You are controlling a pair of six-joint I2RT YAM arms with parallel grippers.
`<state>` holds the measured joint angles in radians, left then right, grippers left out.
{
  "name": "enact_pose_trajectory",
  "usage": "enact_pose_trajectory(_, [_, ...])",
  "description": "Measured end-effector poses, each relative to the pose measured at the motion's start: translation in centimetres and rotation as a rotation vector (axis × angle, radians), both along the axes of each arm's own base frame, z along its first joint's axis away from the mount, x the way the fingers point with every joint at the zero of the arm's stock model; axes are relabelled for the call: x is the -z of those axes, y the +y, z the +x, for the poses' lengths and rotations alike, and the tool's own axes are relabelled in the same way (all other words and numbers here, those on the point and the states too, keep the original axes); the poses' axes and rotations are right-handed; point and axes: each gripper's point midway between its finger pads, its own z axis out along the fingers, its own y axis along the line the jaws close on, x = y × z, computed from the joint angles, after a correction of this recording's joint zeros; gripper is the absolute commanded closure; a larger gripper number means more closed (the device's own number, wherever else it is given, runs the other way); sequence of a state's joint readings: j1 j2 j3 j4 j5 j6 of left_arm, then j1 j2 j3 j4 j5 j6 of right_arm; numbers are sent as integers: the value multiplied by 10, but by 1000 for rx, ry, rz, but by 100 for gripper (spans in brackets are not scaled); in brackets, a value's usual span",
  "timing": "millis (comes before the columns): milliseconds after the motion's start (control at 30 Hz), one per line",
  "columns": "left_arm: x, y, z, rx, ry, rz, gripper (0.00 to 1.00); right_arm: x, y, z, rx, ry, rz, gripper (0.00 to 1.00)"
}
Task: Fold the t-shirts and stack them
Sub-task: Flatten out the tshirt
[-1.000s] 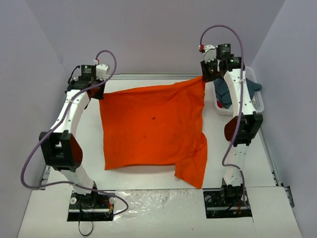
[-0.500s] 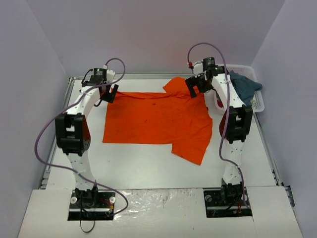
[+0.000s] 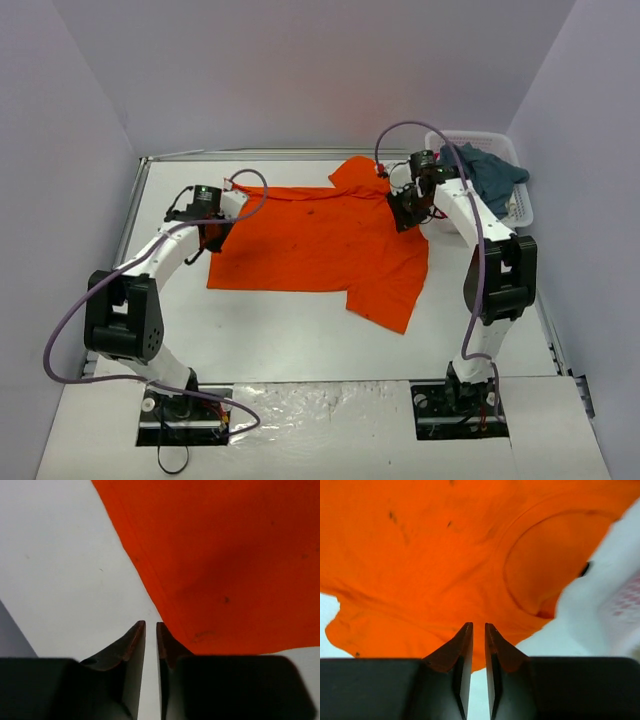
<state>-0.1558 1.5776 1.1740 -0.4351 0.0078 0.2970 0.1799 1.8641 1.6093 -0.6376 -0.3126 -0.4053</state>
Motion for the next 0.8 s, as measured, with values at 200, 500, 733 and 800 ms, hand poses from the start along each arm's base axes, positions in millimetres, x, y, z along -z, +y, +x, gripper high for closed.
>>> enact_pose_trajectory(200, [57,-1,-28,45,143,49,98,53,11,-41,-48,156,-30,100])
enact_pose_trajectory(500, [87,-6,-35,74,188,94,97,97,14,-60,-66,255,-54,100])
enact_pose_trajectory(733, [93,-9,-39,113,199,134,98,115,13,-70,-74,291,-66,100])
enact_pose_trajectory(800, [93,-9,-40,126,199,149,98,115,13,-72,-79,280,-65,100])
